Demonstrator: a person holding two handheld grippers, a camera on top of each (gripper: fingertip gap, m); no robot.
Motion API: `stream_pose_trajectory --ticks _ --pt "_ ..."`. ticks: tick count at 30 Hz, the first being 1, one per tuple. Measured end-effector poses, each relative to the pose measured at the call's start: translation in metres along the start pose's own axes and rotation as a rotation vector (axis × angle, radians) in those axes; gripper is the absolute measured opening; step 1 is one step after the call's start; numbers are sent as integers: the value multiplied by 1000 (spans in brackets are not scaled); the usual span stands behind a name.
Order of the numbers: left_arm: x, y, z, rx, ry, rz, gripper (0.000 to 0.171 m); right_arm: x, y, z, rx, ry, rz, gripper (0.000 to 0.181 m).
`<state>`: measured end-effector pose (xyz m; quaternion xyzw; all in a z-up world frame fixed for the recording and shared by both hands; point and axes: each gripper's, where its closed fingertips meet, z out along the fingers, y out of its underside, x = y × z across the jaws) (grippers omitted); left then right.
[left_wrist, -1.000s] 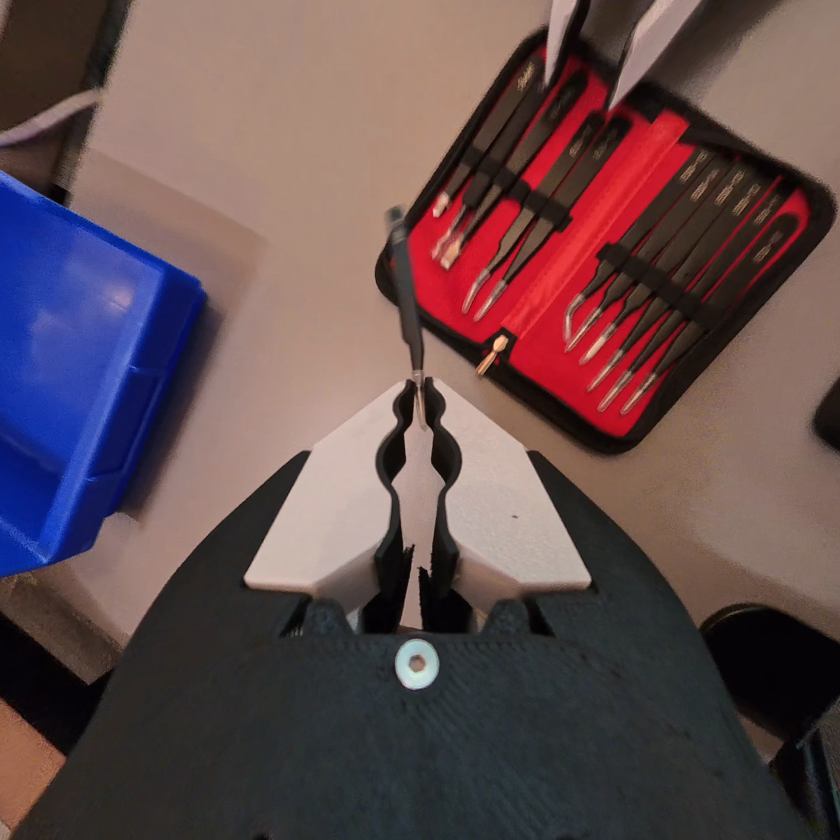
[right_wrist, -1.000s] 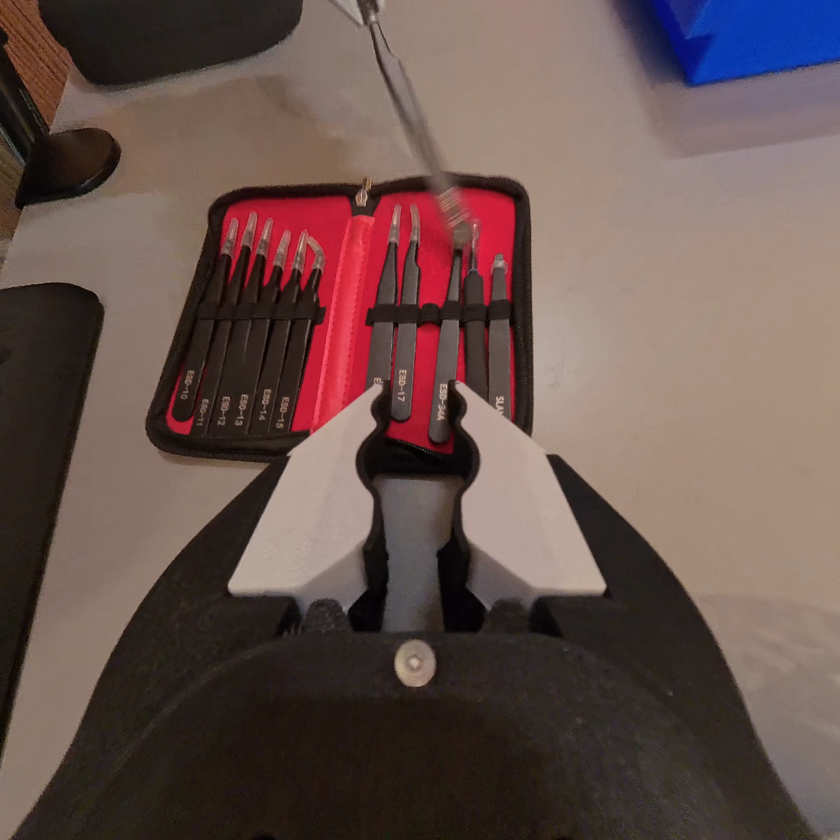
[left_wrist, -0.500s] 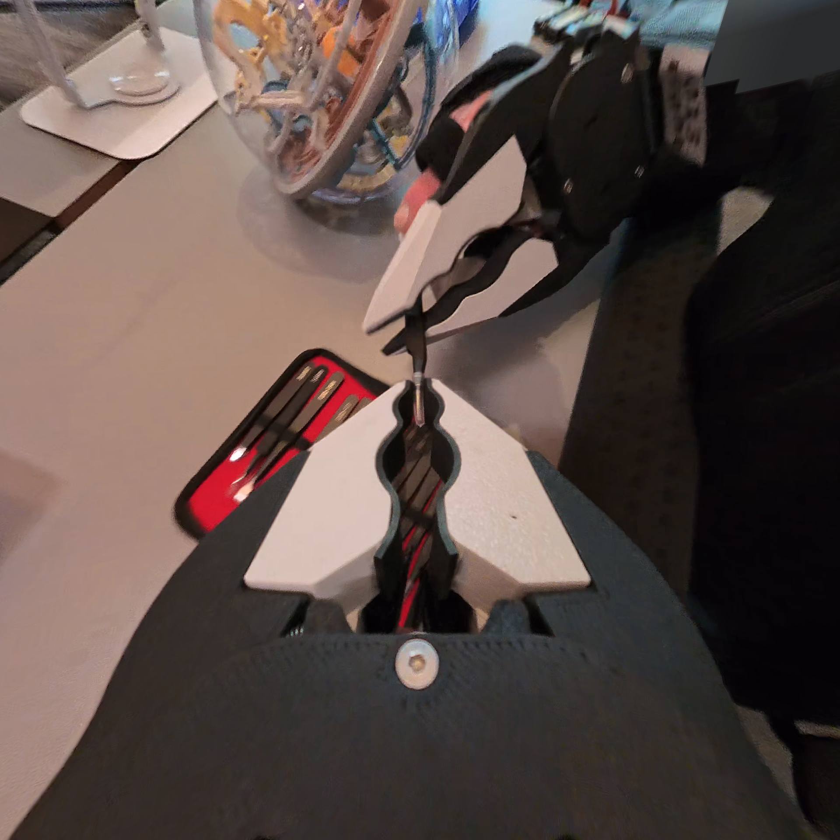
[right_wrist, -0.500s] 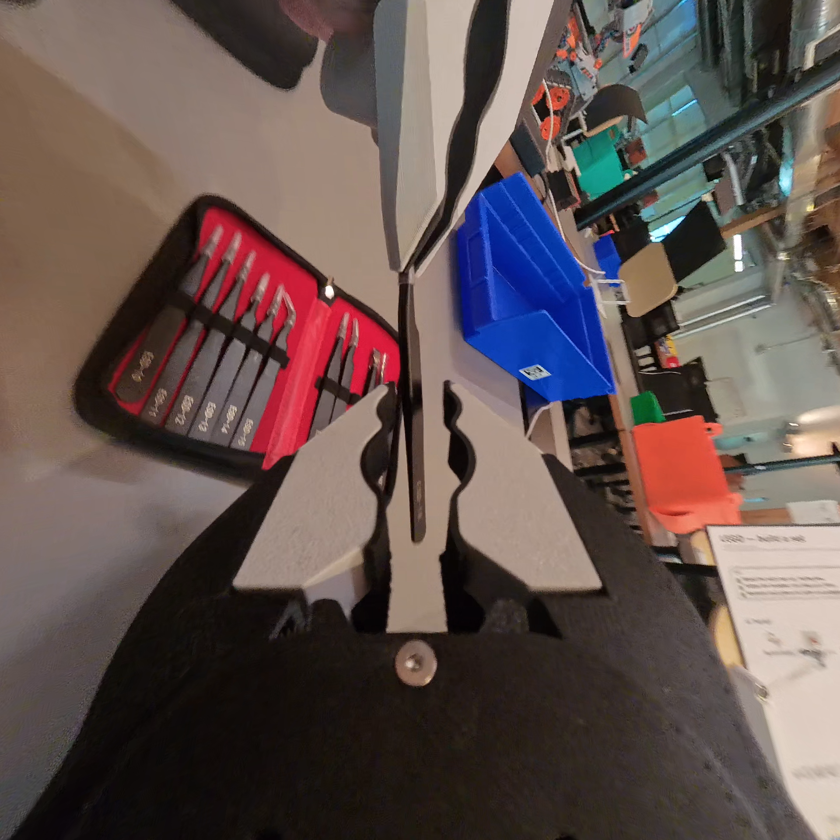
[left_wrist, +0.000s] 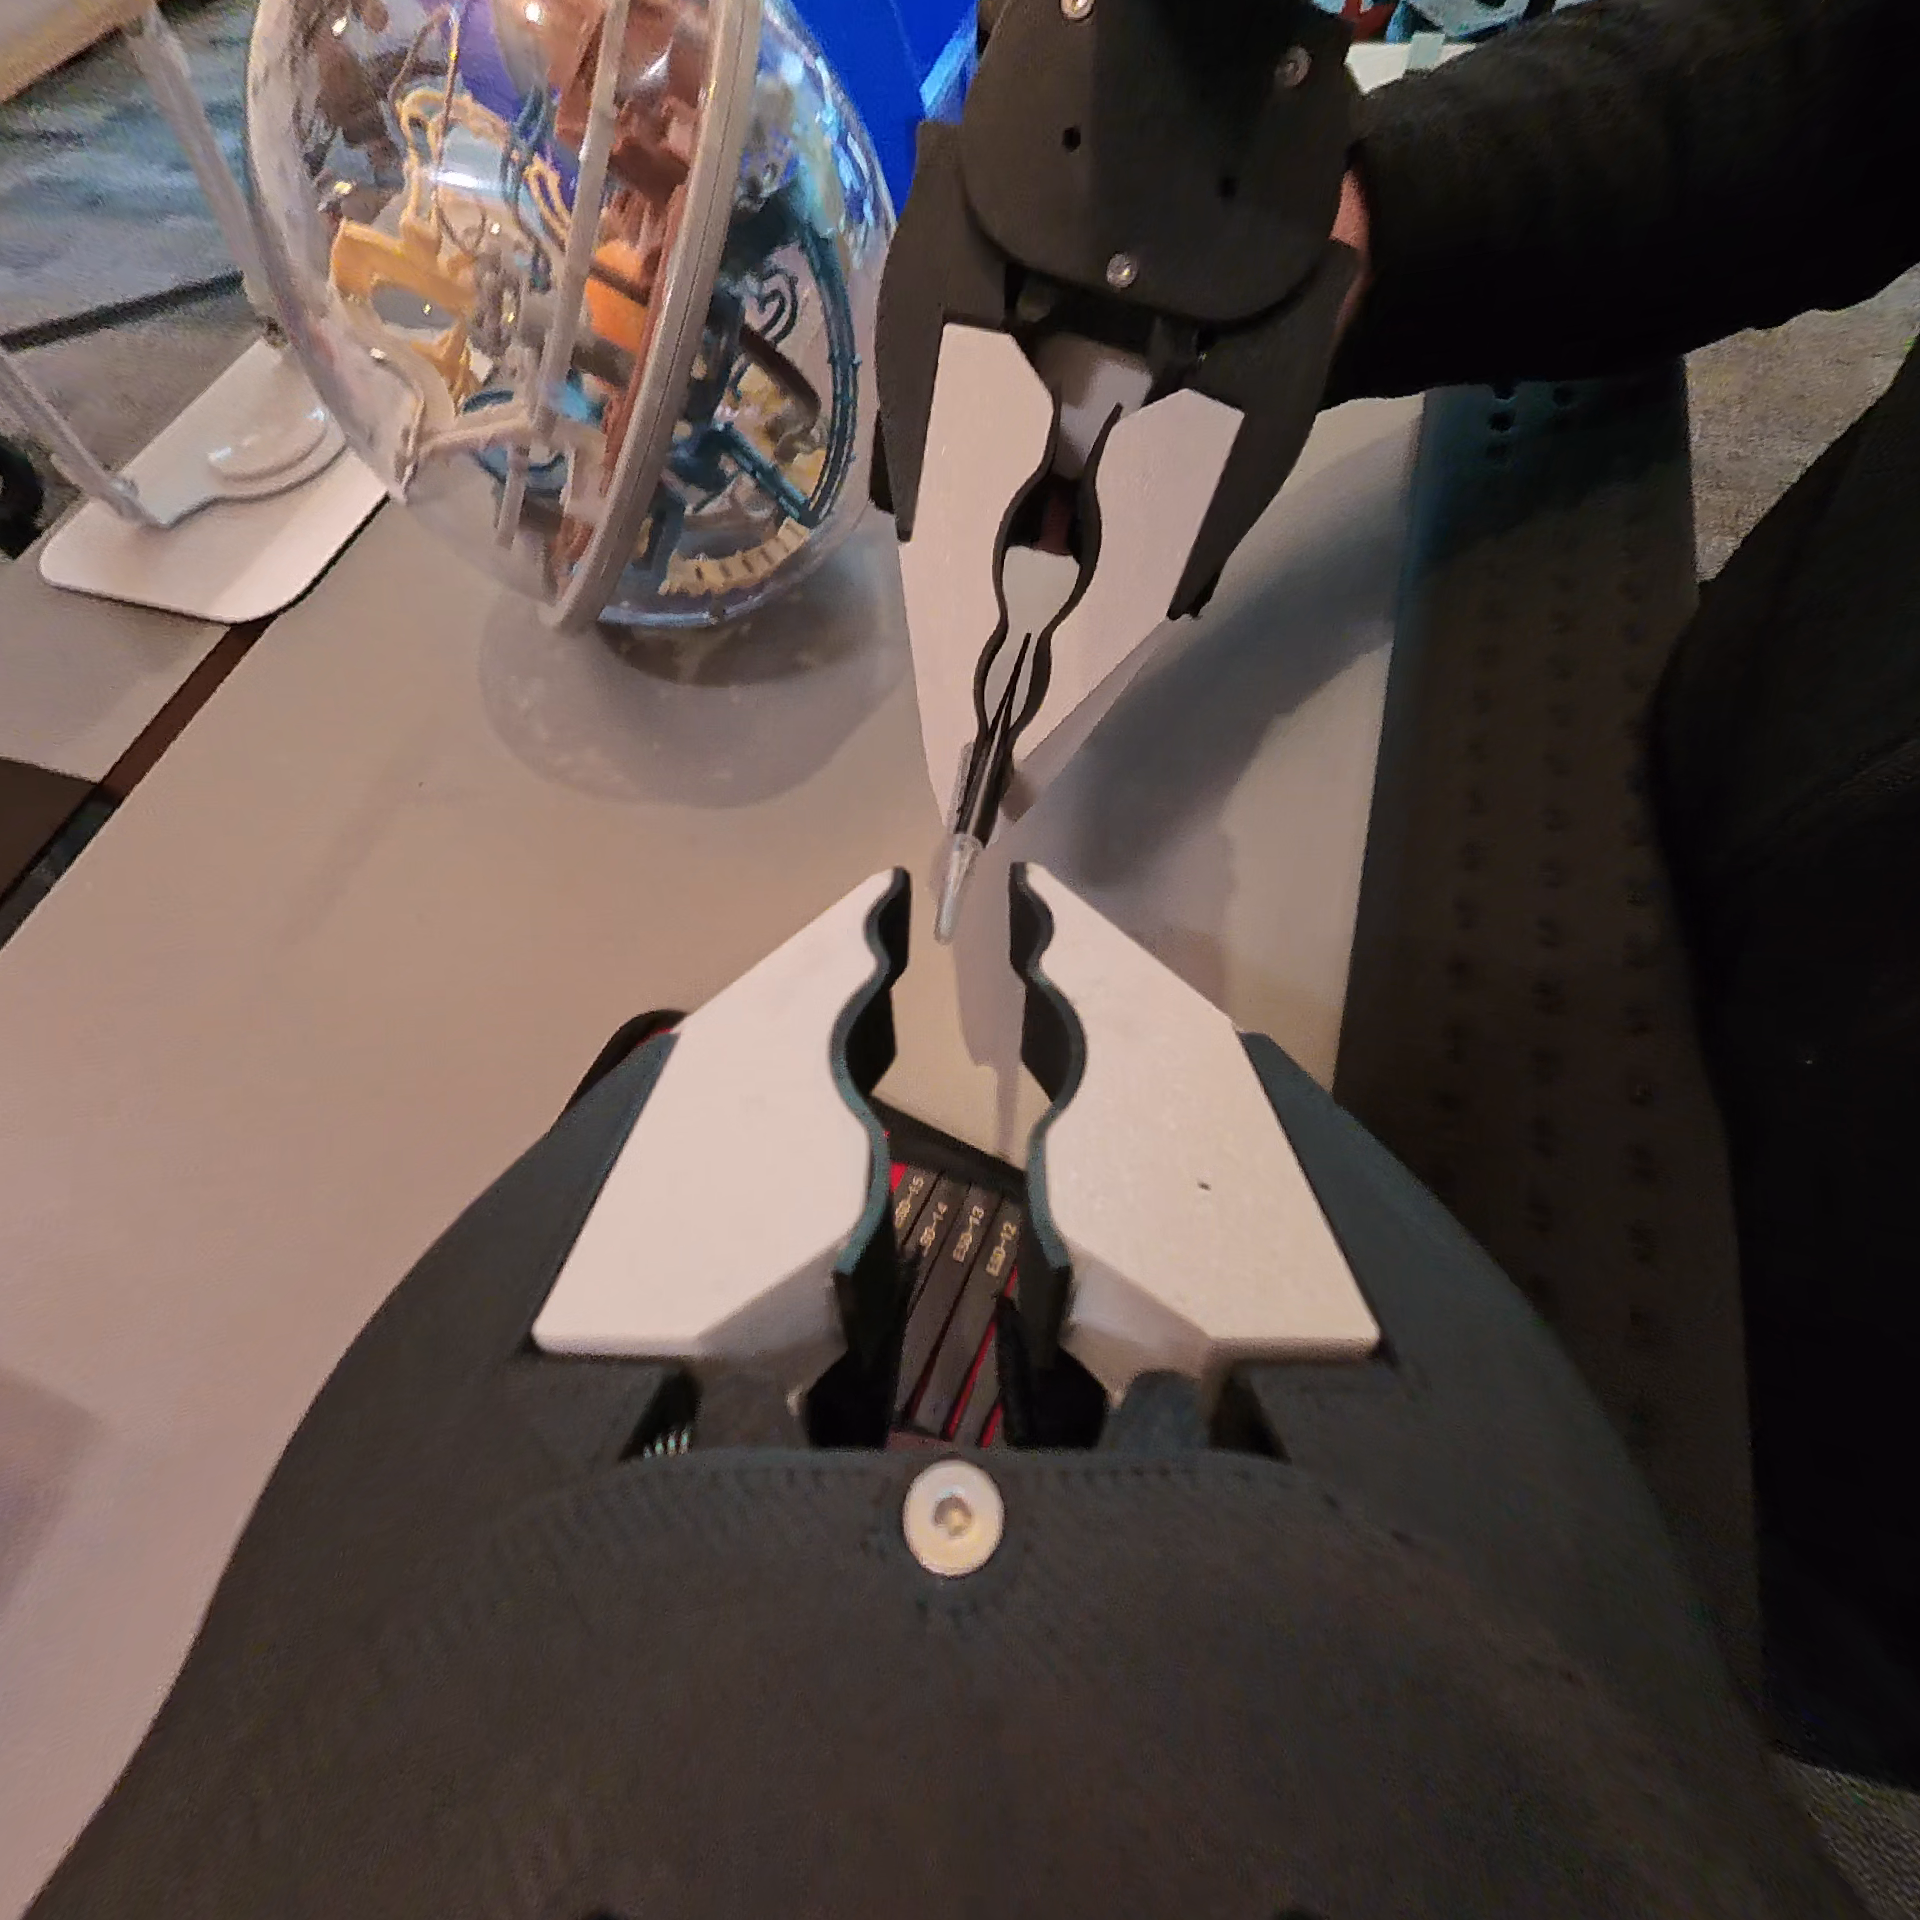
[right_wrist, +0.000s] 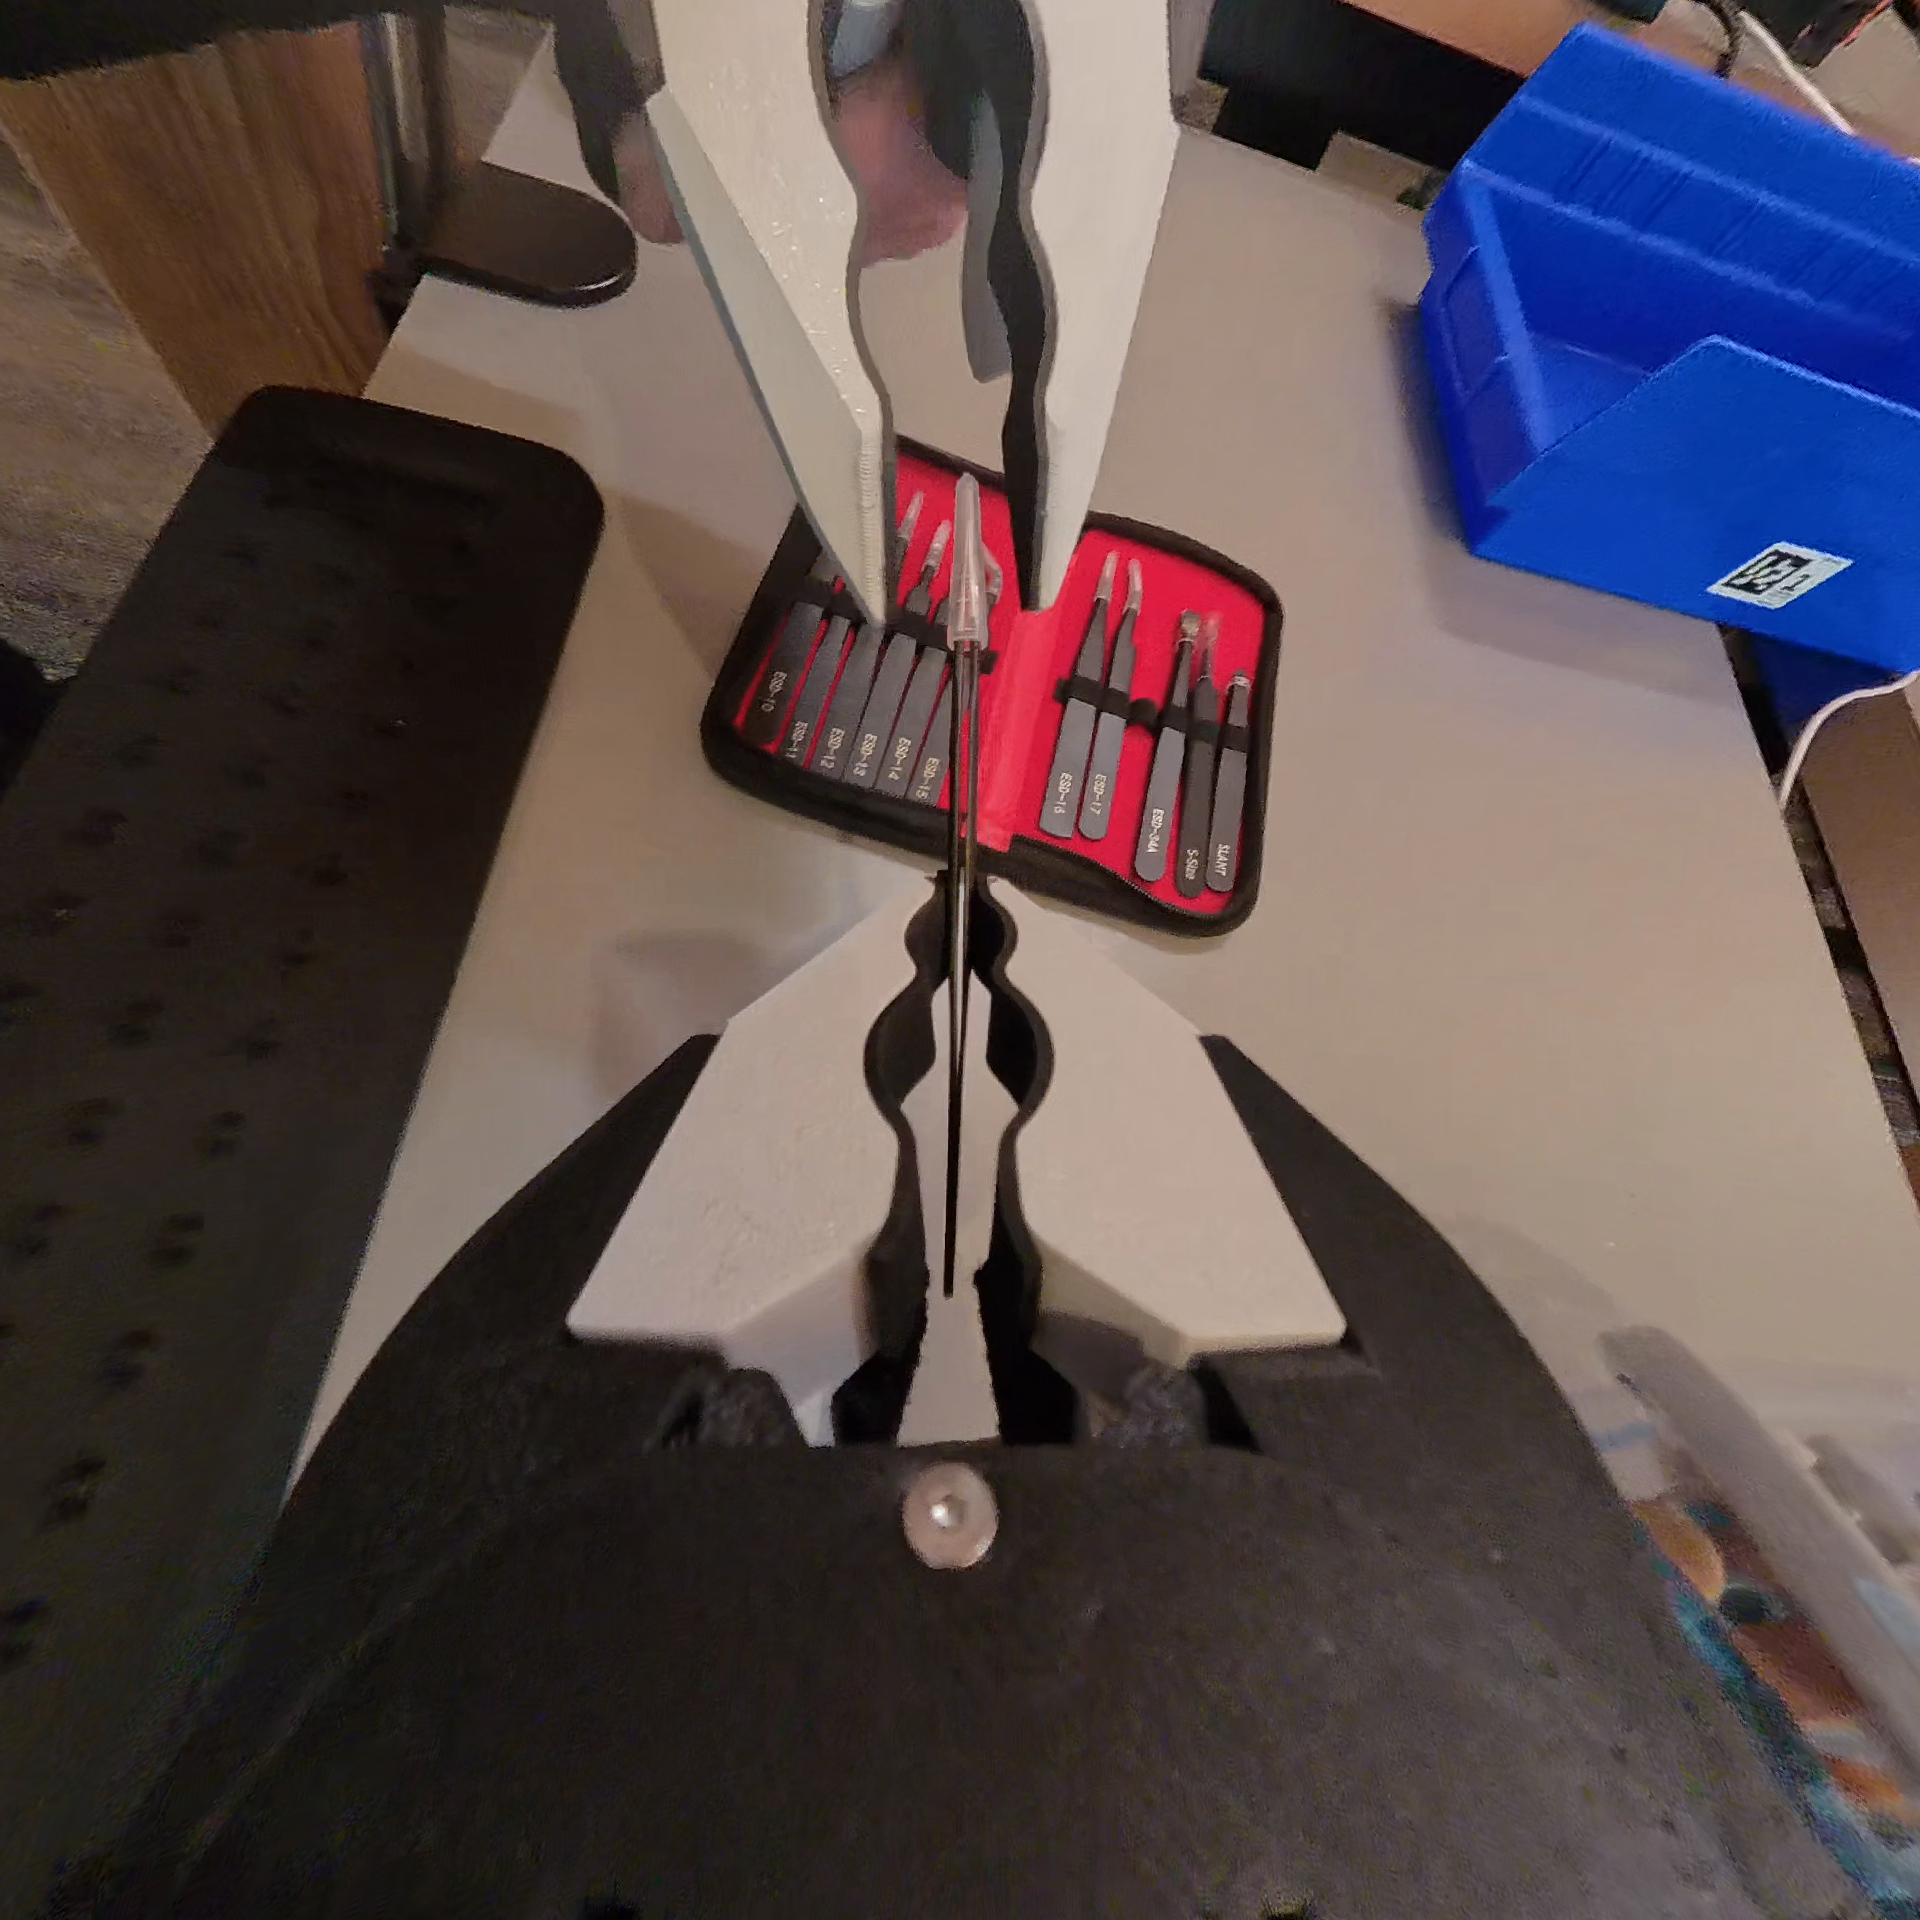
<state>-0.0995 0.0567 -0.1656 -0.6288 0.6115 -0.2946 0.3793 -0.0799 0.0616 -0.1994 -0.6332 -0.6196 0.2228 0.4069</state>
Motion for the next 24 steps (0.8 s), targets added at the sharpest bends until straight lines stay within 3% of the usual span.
stream_pose_trajectory --ticks 3,12,21,24 --pt "1 -3 5 18 13 16 3 -1 2 -4 6 -20 22 0" --pt "1 13 3 3 73 -61 2 6 15 -27 48 -33 136 0" --pt "9 80 66 -268 91 -62 3 -1 31 -52 62 22 245 0" --pt "2 93 72 -332 47 -69 23 3 40 -60 45 100 253 0"
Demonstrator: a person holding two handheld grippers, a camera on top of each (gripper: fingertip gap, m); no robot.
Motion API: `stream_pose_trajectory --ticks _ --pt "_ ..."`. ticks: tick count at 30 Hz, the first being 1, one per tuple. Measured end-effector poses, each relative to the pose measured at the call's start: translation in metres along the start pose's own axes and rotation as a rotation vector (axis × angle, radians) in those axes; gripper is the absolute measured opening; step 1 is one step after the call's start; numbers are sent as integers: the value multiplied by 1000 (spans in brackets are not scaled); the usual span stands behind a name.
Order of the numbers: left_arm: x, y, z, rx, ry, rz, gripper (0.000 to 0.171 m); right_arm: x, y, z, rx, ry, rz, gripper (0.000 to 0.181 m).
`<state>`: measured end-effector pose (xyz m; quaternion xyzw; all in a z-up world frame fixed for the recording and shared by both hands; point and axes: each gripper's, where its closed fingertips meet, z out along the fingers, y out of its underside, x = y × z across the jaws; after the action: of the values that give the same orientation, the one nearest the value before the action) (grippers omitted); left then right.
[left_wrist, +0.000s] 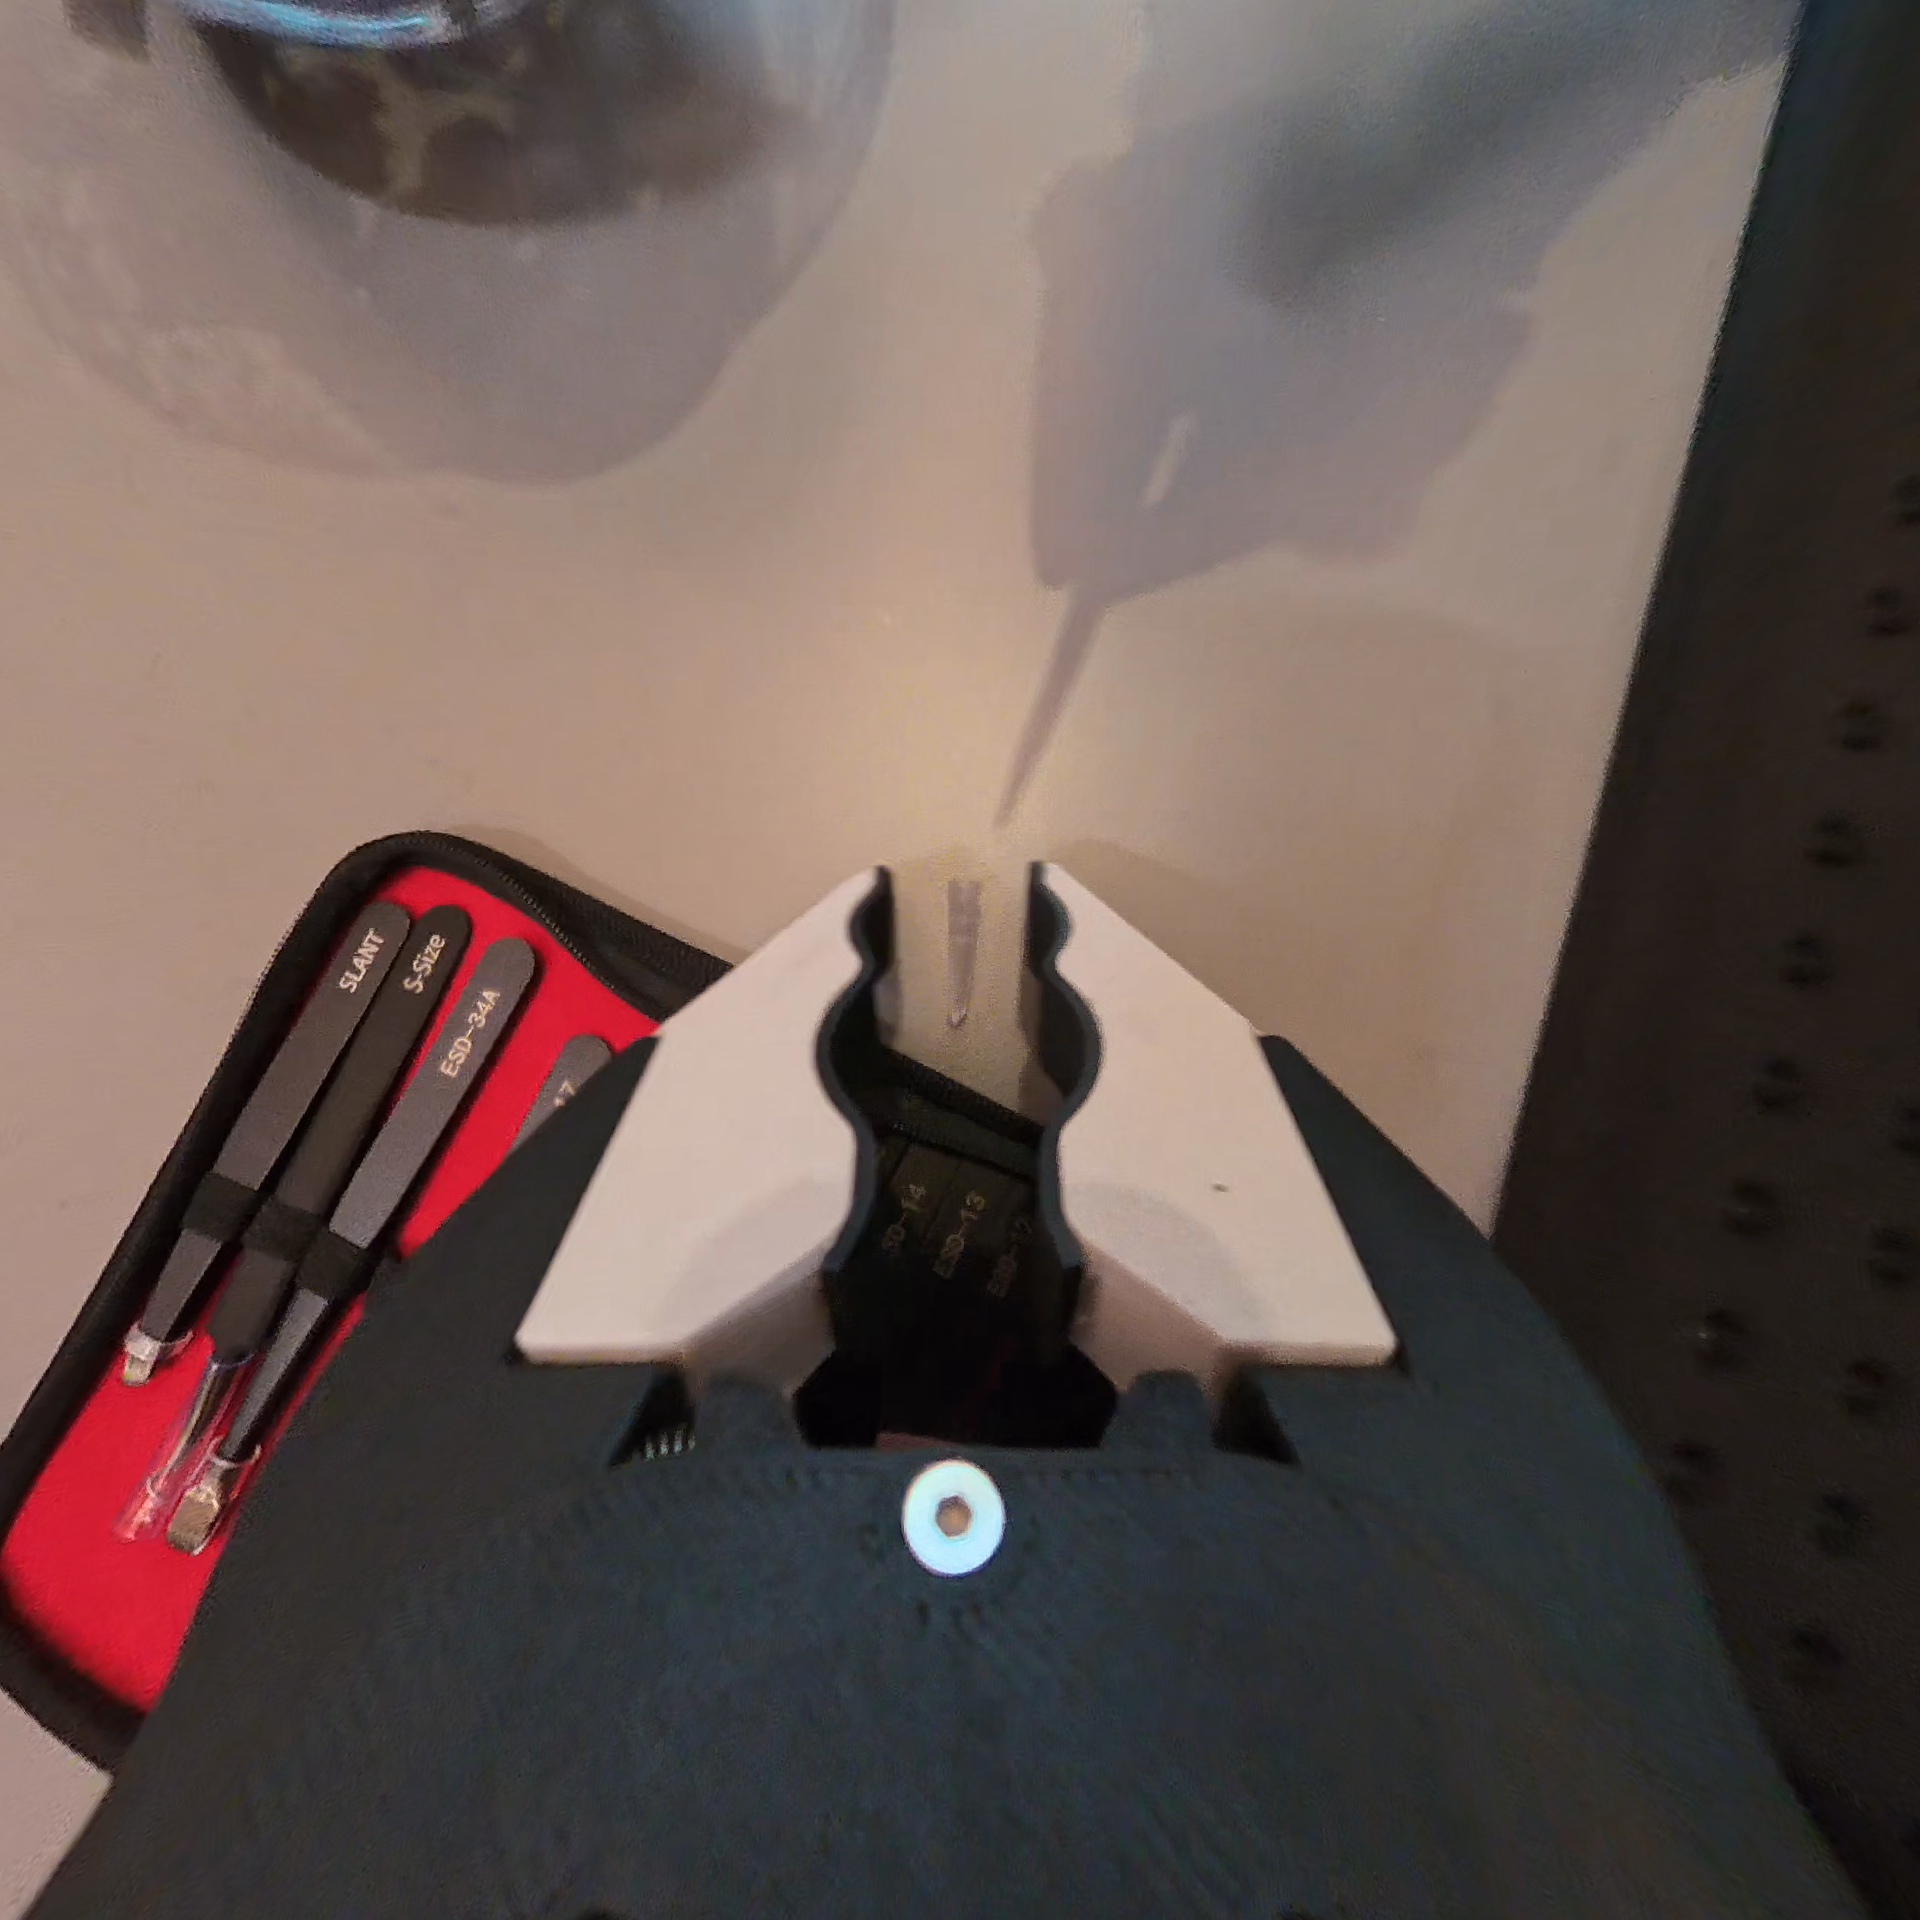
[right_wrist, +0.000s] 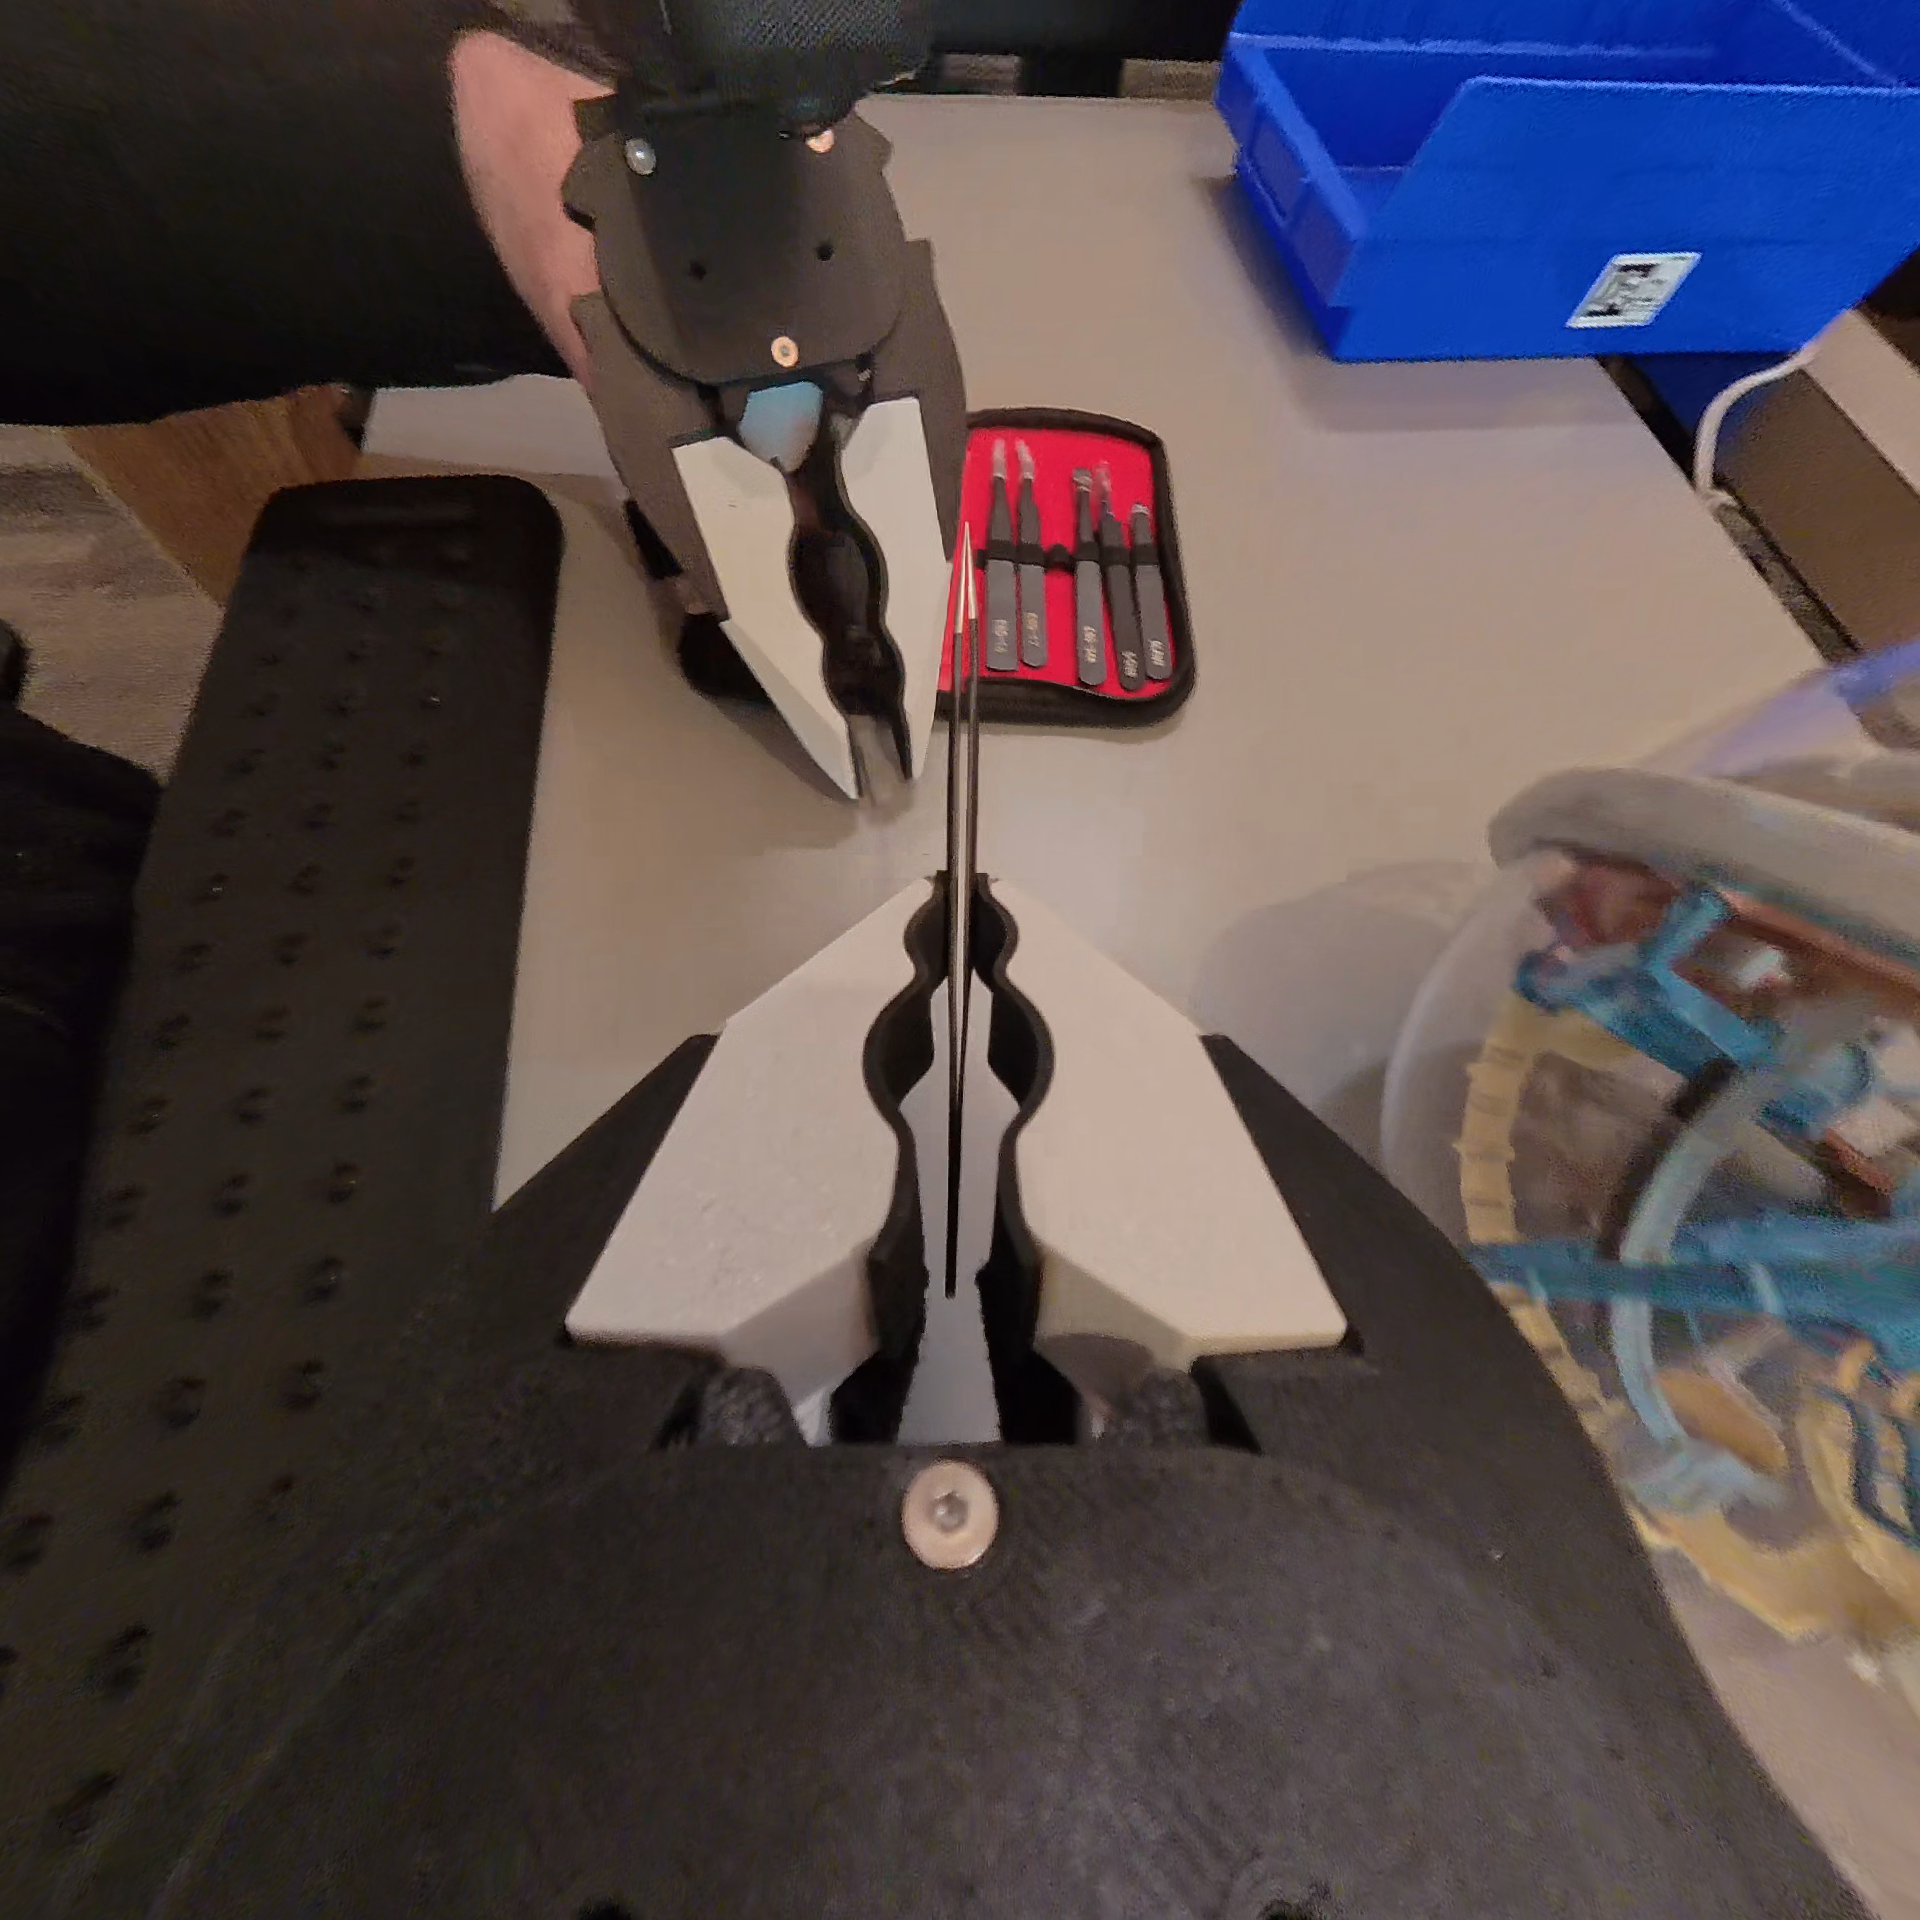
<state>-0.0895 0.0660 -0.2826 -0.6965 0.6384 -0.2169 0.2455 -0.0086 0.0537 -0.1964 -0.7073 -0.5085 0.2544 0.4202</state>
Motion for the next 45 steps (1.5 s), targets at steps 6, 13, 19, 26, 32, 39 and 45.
stream_pose_trajectory --ticks 6,13,19,26,32,39,45 --pt "-10 -44 -16 180 -64 -129 44 15 2 -13 27 212 -38 0" --pt "16 -142 -41 635 35 -359 28 28 -10 -22 46 458 -191 0" --pt "7 -159 -47 842 105 -578 11 30 -15 -27 54 536 -277 0" --pt "12 -167 -52 921 172 -611 15 33 -15 -28 64 561 -294 0" --pt "11 -168 -57 972 150 -611 2 30 -14 -25 66 549 -283 1" --pt "12 -167 -60 989 140 -599 0 25 -16 -21 97 492 -236 2" --pt "24 -171 -62 931 176 -465 0 9 -22 -22 202 197 -34 13"
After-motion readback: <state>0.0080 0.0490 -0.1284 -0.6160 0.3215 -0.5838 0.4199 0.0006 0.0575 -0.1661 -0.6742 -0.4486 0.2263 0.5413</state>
